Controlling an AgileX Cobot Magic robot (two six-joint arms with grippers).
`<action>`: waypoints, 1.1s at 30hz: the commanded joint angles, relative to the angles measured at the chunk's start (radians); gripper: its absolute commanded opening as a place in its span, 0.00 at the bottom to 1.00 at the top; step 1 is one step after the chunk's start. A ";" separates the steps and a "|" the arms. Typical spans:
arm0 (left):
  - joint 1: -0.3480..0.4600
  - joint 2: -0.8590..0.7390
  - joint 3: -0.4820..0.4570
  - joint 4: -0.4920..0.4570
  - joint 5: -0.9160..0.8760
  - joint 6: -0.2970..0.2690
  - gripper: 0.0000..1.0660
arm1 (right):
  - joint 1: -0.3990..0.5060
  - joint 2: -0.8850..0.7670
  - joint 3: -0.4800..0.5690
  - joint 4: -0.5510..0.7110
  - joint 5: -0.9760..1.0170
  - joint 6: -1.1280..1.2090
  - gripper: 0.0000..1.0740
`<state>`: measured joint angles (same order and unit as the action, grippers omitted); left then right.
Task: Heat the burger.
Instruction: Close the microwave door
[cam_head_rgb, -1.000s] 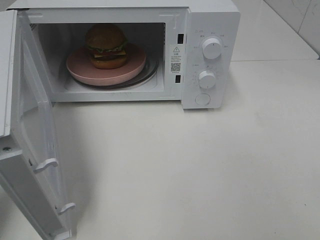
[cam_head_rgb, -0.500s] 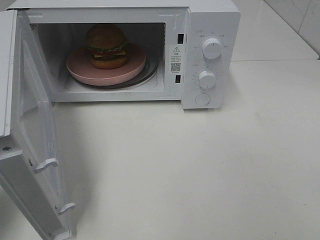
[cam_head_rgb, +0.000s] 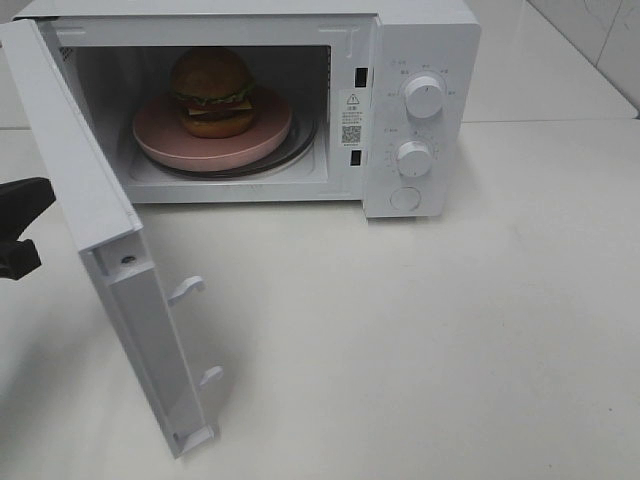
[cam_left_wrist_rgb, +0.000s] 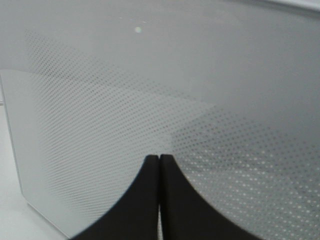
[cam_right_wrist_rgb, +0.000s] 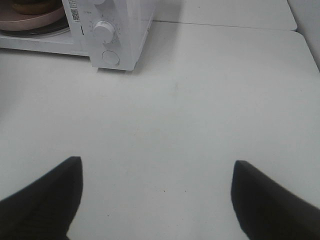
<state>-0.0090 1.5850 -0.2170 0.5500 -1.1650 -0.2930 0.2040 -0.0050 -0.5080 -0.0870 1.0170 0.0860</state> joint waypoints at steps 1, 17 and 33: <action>-0.009 0.016 -0.020 0.004 -0.007 -0.005 0.00 | -0.008 -0.025 0.004 -0.006 -0.012 0.012 0.71; -0.214 0.156 -0.188 -0.180 0.001 -0.001 0.00 | -0.008 -0.025 0.004 -0.006 -0.012 0.012 0.71; -0.353 0.265 -0.385 -0.322 0.080 0.003 0.00 | -0.008 -0.025 0.004 -0.006 -0.012 0.012 0.71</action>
<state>-0.3550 1.8520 -0.5950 0.2470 -1.0950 -0.2920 0.2040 -0.0050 -0.5080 -0.0870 1.0170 0.0860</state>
